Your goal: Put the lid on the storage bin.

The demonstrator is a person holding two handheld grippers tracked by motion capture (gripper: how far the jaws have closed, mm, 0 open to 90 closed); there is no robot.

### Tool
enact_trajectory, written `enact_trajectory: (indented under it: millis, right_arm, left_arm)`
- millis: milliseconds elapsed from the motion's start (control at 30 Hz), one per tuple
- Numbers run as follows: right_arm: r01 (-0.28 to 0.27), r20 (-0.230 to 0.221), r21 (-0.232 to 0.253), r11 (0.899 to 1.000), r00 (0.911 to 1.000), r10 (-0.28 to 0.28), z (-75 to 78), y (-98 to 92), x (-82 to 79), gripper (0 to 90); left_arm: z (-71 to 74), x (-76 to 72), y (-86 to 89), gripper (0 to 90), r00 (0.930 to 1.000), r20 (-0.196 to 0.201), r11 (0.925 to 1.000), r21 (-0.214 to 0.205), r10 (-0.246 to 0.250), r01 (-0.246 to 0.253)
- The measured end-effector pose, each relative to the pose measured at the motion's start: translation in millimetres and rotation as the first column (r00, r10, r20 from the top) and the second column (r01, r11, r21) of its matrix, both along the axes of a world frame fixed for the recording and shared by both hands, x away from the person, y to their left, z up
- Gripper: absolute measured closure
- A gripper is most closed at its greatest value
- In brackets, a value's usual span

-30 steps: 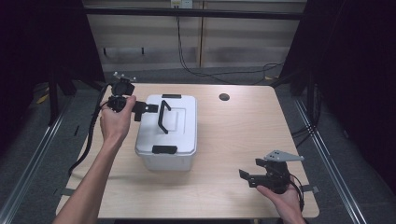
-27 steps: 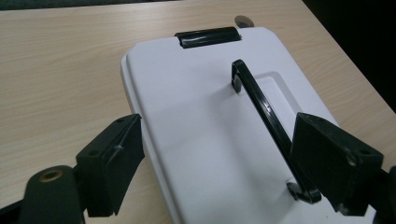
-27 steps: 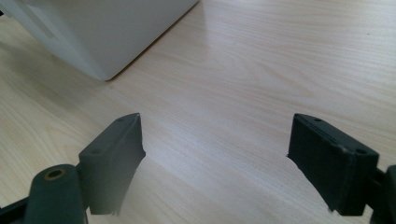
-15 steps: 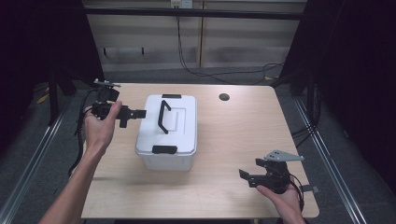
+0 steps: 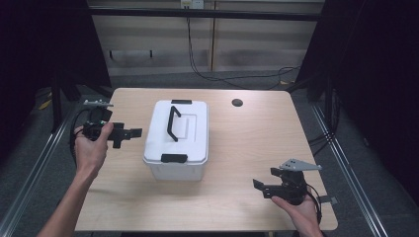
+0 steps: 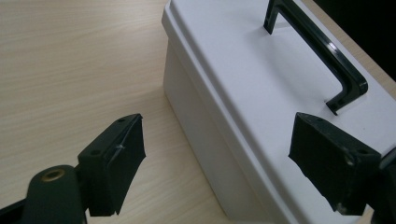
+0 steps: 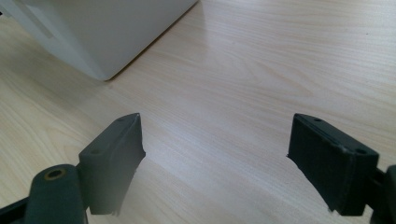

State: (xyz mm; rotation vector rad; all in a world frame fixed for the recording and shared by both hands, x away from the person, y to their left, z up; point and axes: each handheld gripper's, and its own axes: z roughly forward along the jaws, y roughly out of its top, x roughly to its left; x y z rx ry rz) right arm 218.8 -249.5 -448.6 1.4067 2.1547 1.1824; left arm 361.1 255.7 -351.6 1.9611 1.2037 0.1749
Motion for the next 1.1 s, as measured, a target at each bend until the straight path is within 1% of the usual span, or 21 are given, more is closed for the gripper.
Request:
enact_trajectory:
  millis: [67,100,233,267,400,433,467,600,633,667,700,733,767,800,833,900,967,1000,1033,1067,1100]
  right_arm:
    - [0.001,-0.001,0.001,1.0,1.0,-0.001,0.0,-0.1,0.1,17.3]
    - [0.001,-0.001,0.0,1.0,1.0,-0.001,-0.1,-0.1,0.2,17.3]
    - [0.0,-0.001,0.001,1.0,1.0,0.0,-0.2,0.0,0.3,17.3]
    - [0.001,-0.002,0.001,1.0,1.0,-0.001,-0.3,-0.1,0.4,17.3]
    - [0.002,-0.002,0.001,1.0,1.0,-0.002,-0.2,-0.2,0.4,17.3]
    - [0.001,-0.002,0.002,1.0,1.0,-0.001,-0.2,-0.2,0.5,17.3]
    - [0.001,-0.002,0.002,1.0,1.0,-0.001,-0.3,-0.2,0.5,17.3]
    - [0.001,-0.003,0.003,1.0,1.0,-0.001,-0.5,-0.6,0.8,17.3]
    - [0.002,-0.004,0.003,1.0,1.0,-0.002,-0.5,-0.7,0.9,17.3]
    - [0.001,-0.003,0.004,1.0,1.0,-0.001,-0.5,-0.7,0.8,17.3]
    - [0.001,-0.003,0.004,1.0,1.0,-0.001,-0.7,-0.6,1.0,17.3]
    - [0.001,-0.005,0.003,1.0,1.0,-0.001,-0.8,-0.4,1.2,17.3]
    - [0.003,-0.008,0.003,1.0,1.0,-0.003,-0.8,-0.3,1.2,17.3]
    - [0.002,-0.006,0.003,1.0,1.0,-0.002,-0.7,0.0,1.0,17.3]
    - [0.001,-0.004,0.003,1.0,1.0,-0.001,-0.6,0.2,0.7,17.3]
    - [0.001,-0.006,0.001,1.0,1.0,-0.001,-0.8,0.0,0.9,17.3]
    - [0.002,-0.007,0.001,1.0,1.0,-0.002,-0.9,0.1,1.0,17.3]
    - [0.001,-0.006,0.001,1.0,1.0,-0.001,-0.9,0.3,0.9,17.3]
    - [0.001,-0.004,0.001,1.0,1.0,-0.001,-0.9,0.5,0.8,17.3]
    - [0.003,-0.002,0.002,1.0,1.0,-0.003,-0.9,0.8,0.7,17.3]
    - [0.003,0.001,0.003,1.0,1.0,-0.003,-0.9,0.9,0.6,17.3]
  left_arm:
    - [-5.5,-3.2,5.2,17.7,1.0,0.001,0.9999,0.013,0.006,-0.006]
    - [-7.6,-4.4,6.8,17.7,1.0,-0.001,0.9999,0.012,0.005,-0.005]
    - [-20.4,-9.7,17.8,17.5,0.9997,-0.024,0.9996,0.029,0.008,-0.008]
    - [-23.2,-10.9,20.8,17.5,0.9994,-0.032,0.9997,0.023,0.011,-0.011]
    - [-30.1,-17.2,31.6,17.5,0.9994,-0.032,0.9993,0.034,0.014,-0.013]
    - [-31.9,-19.4,33.2,17.5,0.9992,-0.035,0.9994,0.03,0.018,-0.017]
    - [-33.8,-21.9,34.9,17.5,0.9994,-0.034,0.9995,0.032,0.008,-0.007]
    - [-42.5,-31.5,37.5,17.5,0.9995,-0.03,0.9967,0.08,-0.007,0.009]
    - [-44.7,-34.4,37.6,18.0,0.9997,-0.02,0.994,0.108,-0.015,0.017]
    - [-47.4,-37.8,36.8,19.4,0.9999,-0.008,0.9896,0.143,-0.008,0.009]
    - [-48.6,-39.4,37.8,19.9,0.9999,-0.007,0.989,0.148,-0.008,0.009]
    - [-50.7,-41.2,39.1,19.9,0.9999,-0.01,0.9907,0.136,-0.007,0.008]
    - [-53.0,-42.8,39.9,19.8,0.9996,-0.02,0.9924,0.121,-0.017,0.02]
    - [-54.6,-44.9,41.2,19.8,0.9994,-0.026,0.992,0.124,-0.023,0.026]
    - [-56.3,-47.4,41.9,19.8,0.9997,-0.022,0.991,0.133,-0.014,0.017]
    - [-59.2,-51.8,43.4,19.8,0.9994,-0.021,0.9888,0.146,-0.026,0.029]
    - [-64.1,-55.3,44.7,19.8,0.999,-0.031,0.985,0.169,-0.031,0.035]
    - [-66.8,-56.7,45.4,19.8,0.9991,-0.027,0.9855,0.166,-0.033,0.037]
    - [-70.5,-58.0,46.2,19.8,0.9987,-0.037,0.9864,0.159,-0.035,0.04]
    - [-73.8,-58.7,46.1,19.9,0.997,-0.054,0.9859,0.155,-0.055,0.062]
    - [-76.3,-59.7,45.7,19.9,0.9965,-0.055,0.9854,0.155,-0.063,0.071]
